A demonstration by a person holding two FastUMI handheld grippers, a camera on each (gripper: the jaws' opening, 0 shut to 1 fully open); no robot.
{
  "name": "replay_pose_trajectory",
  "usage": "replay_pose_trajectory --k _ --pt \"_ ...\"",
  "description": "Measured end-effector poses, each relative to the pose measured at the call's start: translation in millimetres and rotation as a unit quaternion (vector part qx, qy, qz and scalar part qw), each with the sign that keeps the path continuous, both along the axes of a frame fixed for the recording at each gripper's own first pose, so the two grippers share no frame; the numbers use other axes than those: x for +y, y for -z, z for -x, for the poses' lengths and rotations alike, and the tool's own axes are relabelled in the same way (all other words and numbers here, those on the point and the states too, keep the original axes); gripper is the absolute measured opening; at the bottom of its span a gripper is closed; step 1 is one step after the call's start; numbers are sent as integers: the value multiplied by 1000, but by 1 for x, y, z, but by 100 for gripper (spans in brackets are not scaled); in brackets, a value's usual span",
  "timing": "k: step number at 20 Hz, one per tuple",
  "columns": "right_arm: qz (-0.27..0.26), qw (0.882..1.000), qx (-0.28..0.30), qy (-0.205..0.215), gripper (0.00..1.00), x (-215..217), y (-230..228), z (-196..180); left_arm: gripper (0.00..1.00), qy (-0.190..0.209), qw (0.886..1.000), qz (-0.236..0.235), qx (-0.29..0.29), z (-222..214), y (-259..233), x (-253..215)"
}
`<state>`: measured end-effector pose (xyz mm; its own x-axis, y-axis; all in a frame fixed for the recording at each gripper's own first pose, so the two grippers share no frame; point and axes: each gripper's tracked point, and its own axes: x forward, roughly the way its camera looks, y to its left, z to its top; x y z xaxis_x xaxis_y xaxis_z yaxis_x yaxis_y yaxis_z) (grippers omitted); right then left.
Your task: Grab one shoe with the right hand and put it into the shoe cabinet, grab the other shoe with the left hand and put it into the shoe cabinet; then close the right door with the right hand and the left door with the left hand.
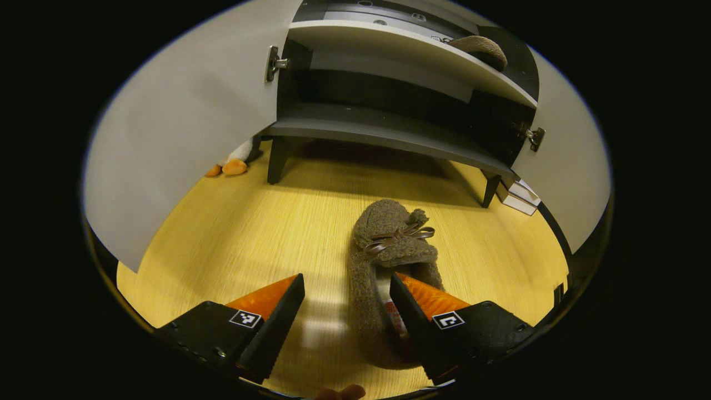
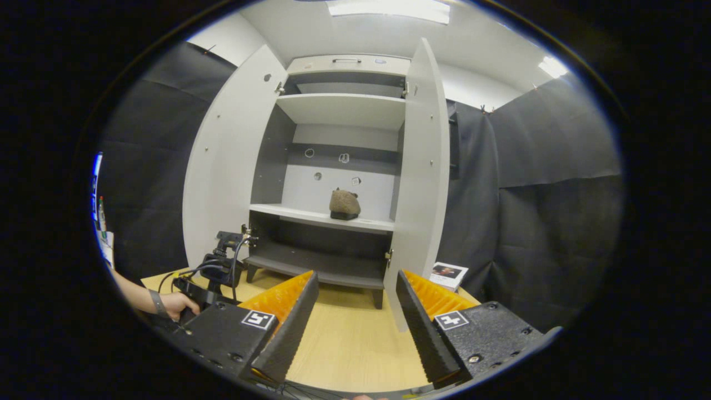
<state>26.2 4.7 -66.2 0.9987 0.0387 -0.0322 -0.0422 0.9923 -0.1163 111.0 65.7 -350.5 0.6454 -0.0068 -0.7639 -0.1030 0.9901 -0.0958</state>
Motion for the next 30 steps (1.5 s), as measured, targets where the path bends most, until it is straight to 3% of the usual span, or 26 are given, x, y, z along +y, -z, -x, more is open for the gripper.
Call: replay_pose_trajectory --k 8,11,13,14,15,16,17,18,20,22,25,30 --pt "9 1000 21 18 89 -13 8 -9 93 -7 1000 8 -6 -20 19 4" --pt "13 1000 22 18 90 -14 7 -11 74 -13 1000 21 -18 -25 19 -4" --pt "15 999 24 17 89 -14 8 -11 48 -15 999 24 -26 -26 18 -8" --pt "15 999 26 15 90 -14 10 -11 59 -14 999 25 -31 -28 19 -10" --pt "14 999 28 13 90 -14 10 -12 63 -16 999 25 -37 -29 19 -11" --pt "13 999 31 12 90 -13 12 -13 42 -22 999 24 -42 -30 19 -11" --pt "12 999 33 11 90 -13 13 -14 29 -28 998 26 -47 -31 18 -11" --pt "12 999 34 10 90 -13 13 -14 29 -37 998 17 -54 -32 18 -7" --pt "12 999 33 7 92 -13 13 -15 13 -50 996 17 -65 -32 18 -2" --pt "13 999 34 6 90 -13 14 -15 4 -65 995 7 -76 -25 9 3" --pt "14 999 38 3 90 -12 15 -15 2 -71 992 -26 -99 -19 -15 11" --pt "17 999 29 -8 90 -5 10 -20 2 -58 978 -34 -200 -12 -130 -5"
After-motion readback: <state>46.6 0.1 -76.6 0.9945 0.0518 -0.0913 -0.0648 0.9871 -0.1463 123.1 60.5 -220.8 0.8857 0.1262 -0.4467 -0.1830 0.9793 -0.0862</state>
